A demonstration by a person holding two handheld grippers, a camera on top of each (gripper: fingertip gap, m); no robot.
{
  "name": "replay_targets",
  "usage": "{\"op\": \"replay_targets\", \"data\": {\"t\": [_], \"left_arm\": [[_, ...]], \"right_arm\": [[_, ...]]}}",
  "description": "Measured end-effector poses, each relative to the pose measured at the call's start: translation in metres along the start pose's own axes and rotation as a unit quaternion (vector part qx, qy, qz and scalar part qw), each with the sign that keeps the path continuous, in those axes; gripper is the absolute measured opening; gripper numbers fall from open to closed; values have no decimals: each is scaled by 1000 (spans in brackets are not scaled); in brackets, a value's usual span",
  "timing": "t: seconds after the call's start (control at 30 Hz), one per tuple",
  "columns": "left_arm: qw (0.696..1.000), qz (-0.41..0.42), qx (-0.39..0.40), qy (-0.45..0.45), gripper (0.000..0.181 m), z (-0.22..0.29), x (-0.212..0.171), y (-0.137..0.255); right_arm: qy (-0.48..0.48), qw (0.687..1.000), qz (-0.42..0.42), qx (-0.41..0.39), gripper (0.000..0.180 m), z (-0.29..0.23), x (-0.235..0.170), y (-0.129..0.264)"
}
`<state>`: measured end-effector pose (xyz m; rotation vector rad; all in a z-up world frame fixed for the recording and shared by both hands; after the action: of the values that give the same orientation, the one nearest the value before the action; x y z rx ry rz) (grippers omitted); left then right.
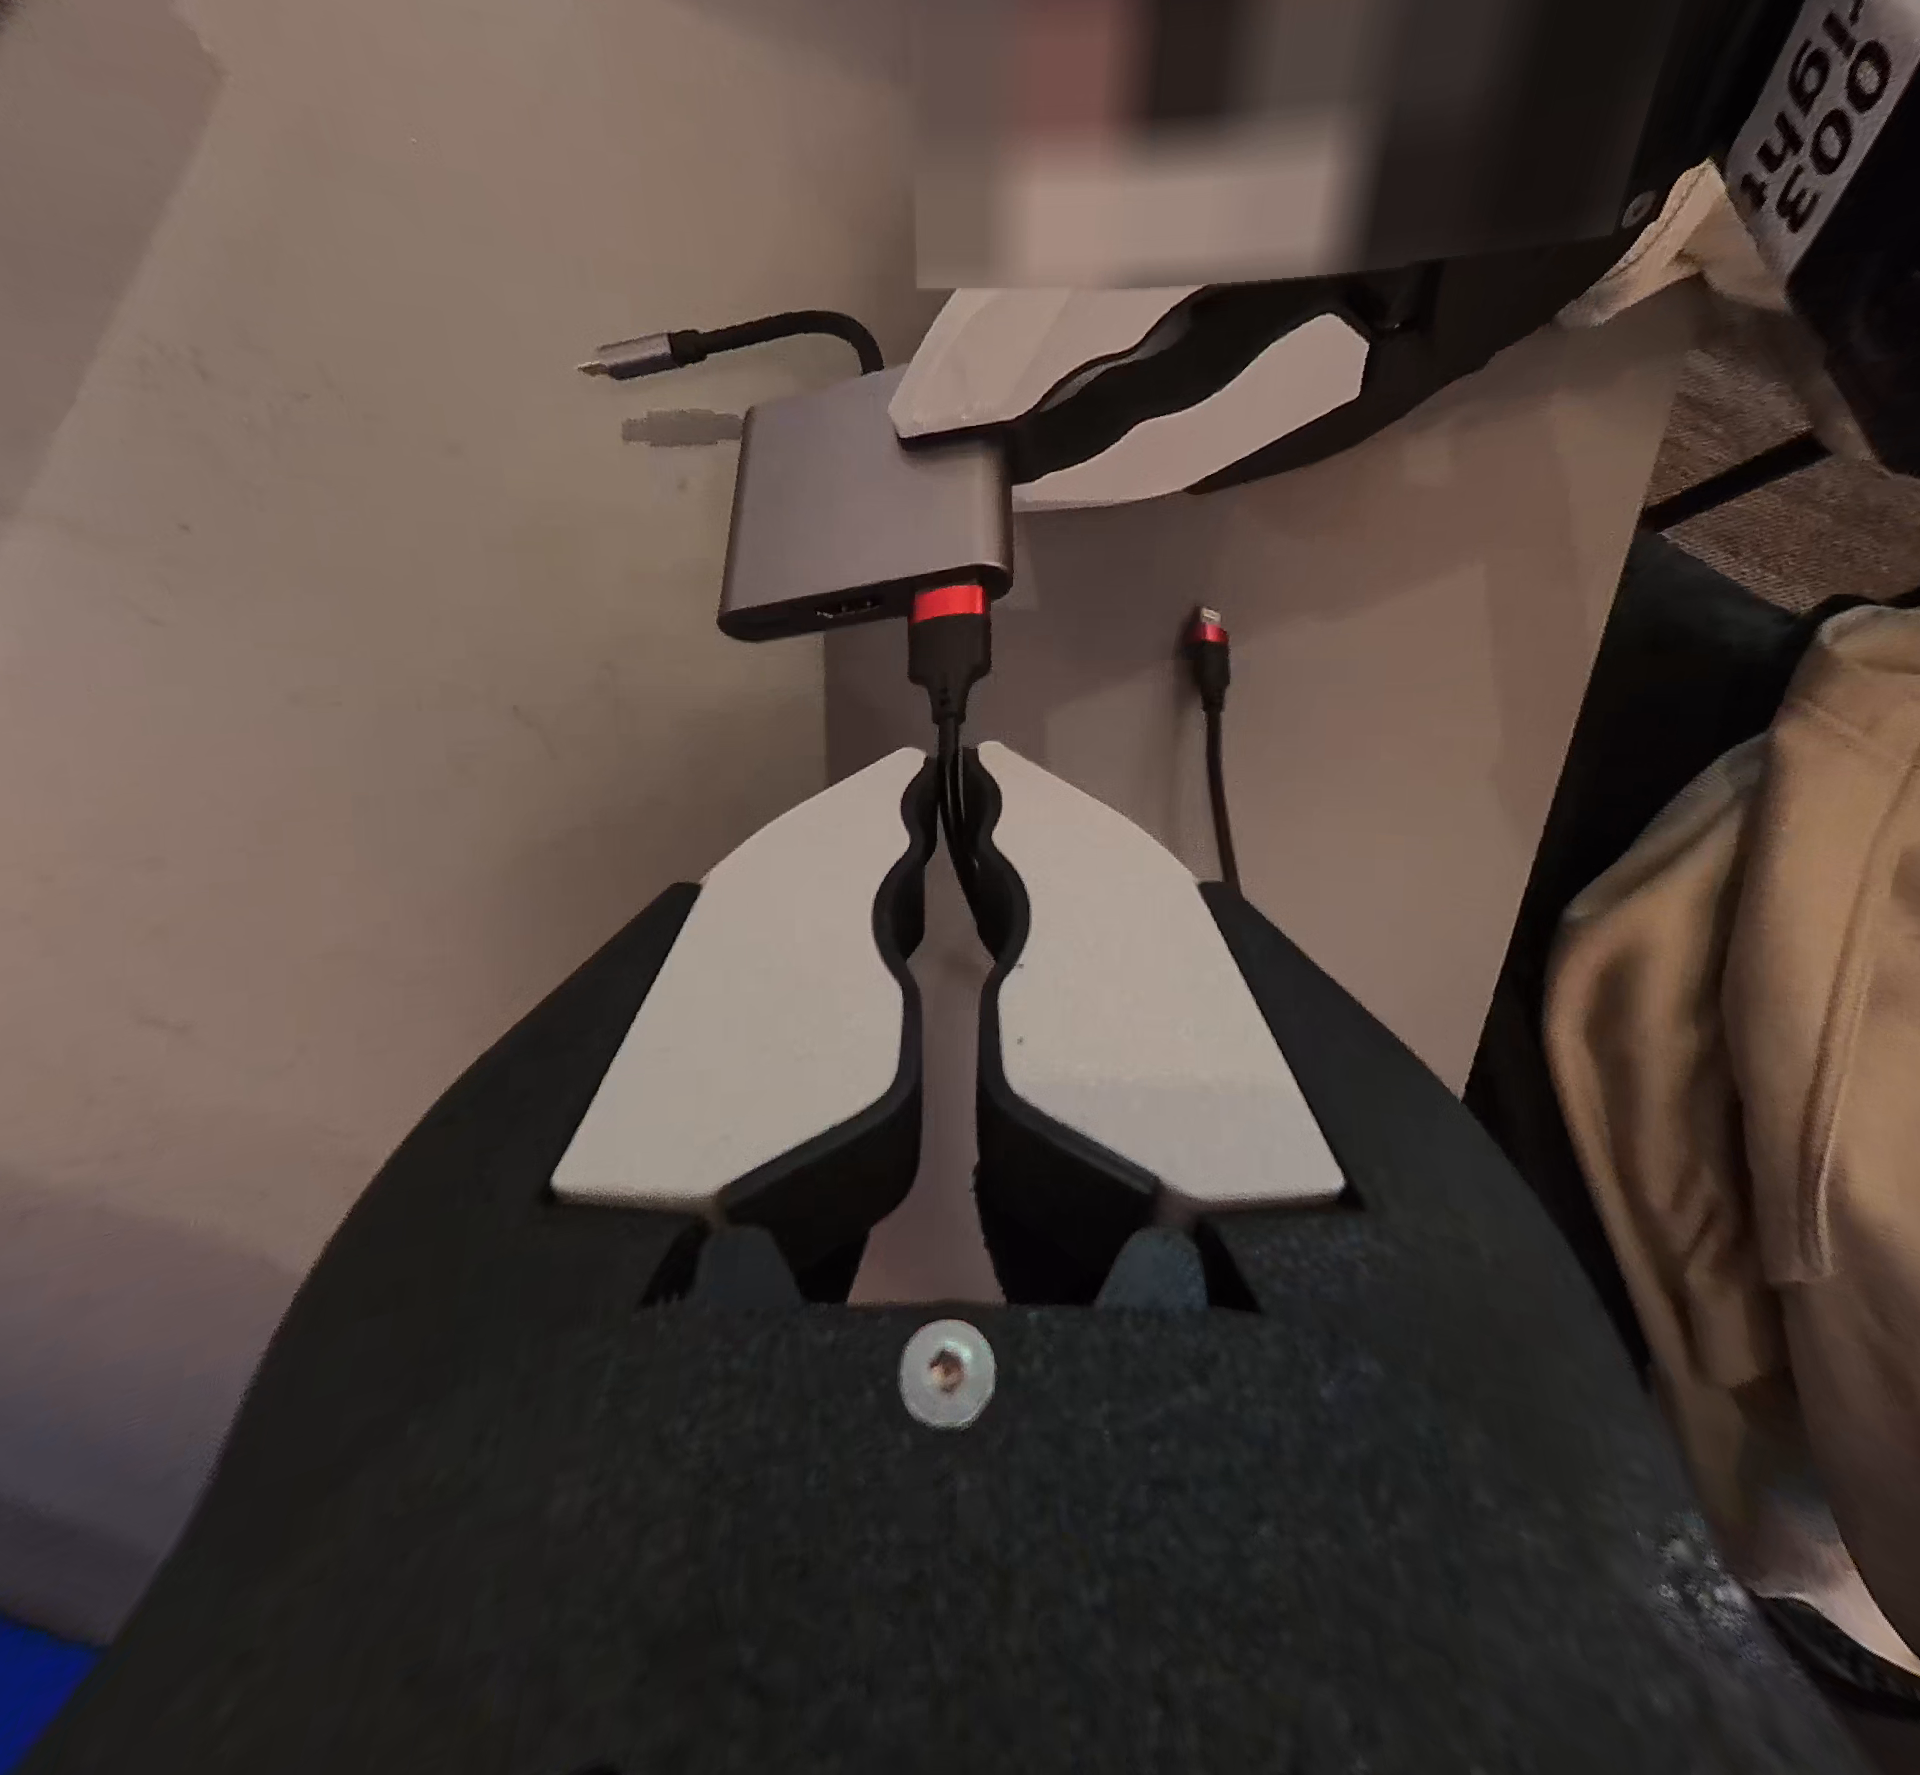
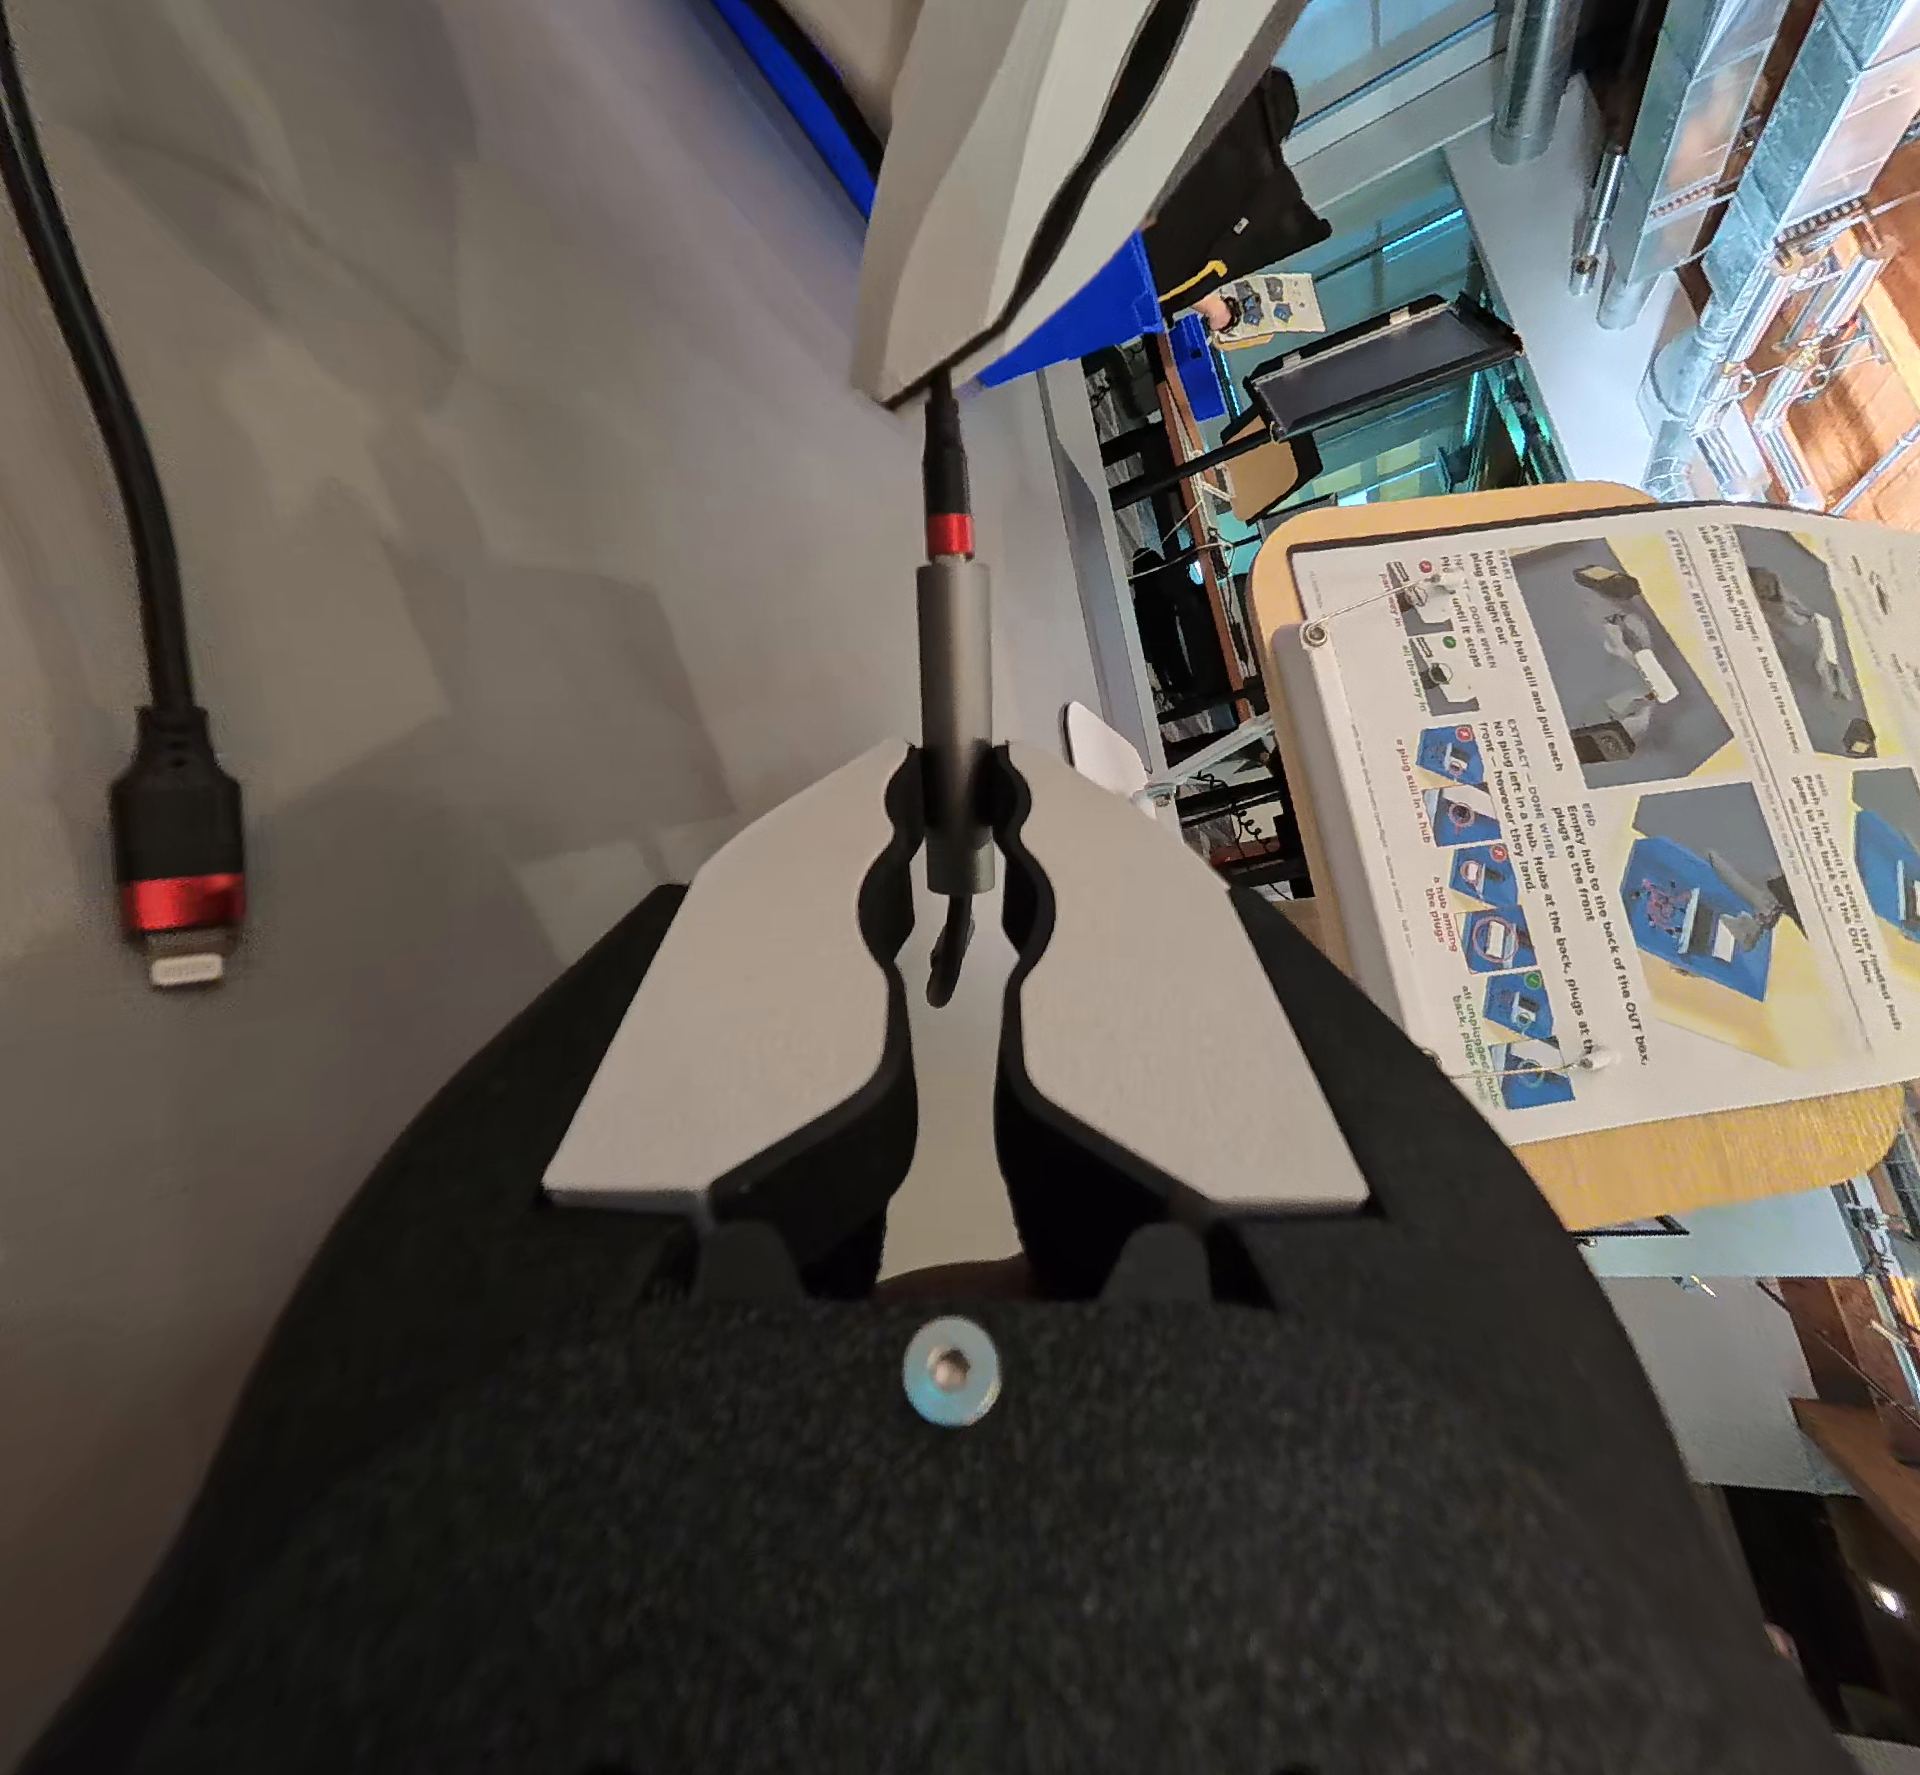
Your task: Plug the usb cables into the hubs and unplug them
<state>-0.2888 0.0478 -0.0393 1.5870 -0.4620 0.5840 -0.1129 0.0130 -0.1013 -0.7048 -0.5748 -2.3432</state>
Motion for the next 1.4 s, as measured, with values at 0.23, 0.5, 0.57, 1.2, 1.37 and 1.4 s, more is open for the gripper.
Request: {"op": "replay_targets", "data": {"t": [0.23,0.5,0.57,1.2,1.37,1.4], "left_arm": [[1000,5,22,-2,6,3,-1,9],[997,49,54,6,28,7,-6,23],[991,107,78,22,41,9,-16,30],[869,336,343,123,76,32,-97,29],[864,351,326,155,76,27,-104,32],[863,355,319,163,76,26,-105,32]], "right_arm": [[-7,1000,-10,-8,12,4,-6,3],[-9,1000,-19,-22,12,8,-9,4],[-13,999,-23,-27,12,9,-11,4],[-35,996,-42,-70,12,19,-16,13],[-28,994,-37,-101,12,30,-7,23],[-27,993,-41,-110,12,37,-3,29]]}}
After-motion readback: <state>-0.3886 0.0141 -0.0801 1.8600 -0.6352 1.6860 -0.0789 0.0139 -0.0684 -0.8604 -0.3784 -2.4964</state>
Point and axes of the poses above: each gripper's, where its closed fingertips meet, y back along the fingers, x out of its top, z = x × y across the jaws, the point moved 10 cm from there along y, back along the fingers, and after that the axes turned 12 degrees about -y, right-handed, at the moved point
